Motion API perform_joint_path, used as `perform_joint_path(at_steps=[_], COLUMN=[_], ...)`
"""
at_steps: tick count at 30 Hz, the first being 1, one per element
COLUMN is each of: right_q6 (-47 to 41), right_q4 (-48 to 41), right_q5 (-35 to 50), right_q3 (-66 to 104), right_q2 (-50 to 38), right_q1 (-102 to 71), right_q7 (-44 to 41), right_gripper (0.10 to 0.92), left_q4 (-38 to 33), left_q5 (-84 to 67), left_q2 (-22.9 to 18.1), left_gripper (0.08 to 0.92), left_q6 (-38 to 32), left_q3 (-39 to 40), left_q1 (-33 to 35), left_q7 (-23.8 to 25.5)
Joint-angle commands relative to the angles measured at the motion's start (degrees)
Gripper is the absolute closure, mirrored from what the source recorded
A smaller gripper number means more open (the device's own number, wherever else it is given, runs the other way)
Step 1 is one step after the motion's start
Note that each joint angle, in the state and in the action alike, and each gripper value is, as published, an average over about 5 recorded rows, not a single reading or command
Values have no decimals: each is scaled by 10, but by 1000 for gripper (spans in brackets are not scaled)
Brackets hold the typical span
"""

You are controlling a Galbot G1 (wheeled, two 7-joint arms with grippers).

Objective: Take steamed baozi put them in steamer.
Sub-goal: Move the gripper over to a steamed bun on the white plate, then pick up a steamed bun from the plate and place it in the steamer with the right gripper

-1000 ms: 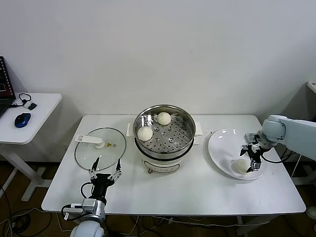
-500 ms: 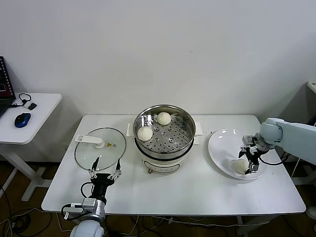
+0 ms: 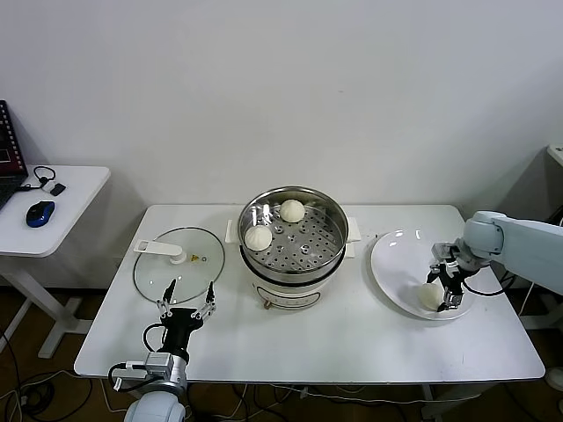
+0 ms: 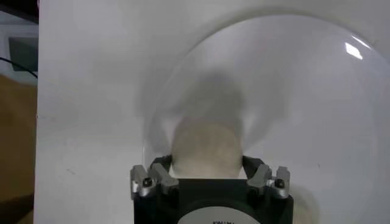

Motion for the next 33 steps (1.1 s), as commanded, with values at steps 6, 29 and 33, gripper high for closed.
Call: perform_joint_path(at_steps=[6,29,33], right_q6=[-1,96,138], right_q4=[50,279,264], right_q5=[18,153,126], right_q3=[-69,-243,-203], right_q2=[-4,178,221], right_q1=[83,522,508], right_q7=[-1,-9,12], right_gripper=[362,347,346], left_q4=[-4,-21,-21], left_q5=[0,-7,-7], left_q2=[1,18,18], left_gripper=[177,177,177], left_q6=[0,3,3], left_q3=[0,3,2], left_q1=[1,1,0], left_q7=[0,1,1])
